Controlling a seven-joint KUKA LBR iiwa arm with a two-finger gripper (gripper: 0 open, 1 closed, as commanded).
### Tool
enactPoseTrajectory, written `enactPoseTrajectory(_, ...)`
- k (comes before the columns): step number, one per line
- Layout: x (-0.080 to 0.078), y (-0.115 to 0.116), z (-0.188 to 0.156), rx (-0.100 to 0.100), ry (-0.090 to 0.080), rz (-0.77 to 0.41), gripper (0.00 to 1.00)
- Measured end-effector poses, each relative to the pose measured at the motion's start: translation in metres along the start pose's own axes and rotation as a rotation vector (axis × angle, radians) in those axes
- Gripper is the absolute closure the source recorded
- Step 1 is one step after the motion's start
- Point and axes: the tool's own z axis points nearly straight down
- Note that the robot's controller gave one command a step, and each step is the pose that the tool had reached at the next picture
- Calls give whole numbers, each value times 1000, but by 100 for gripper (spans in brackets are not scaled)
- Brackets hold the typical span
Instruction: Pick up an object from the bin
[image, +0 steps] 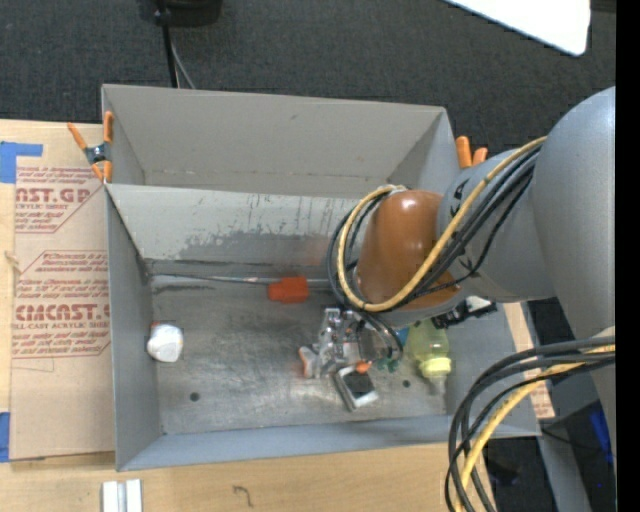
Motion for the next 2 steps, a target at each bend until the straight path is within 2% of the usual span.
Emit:
enactPoseTrajectory(1, 0, 0, 0, 0, 0, 0, 0)
enactPoseTrajectory(2, 0, 0, 0, 0, 0, 0, 100)
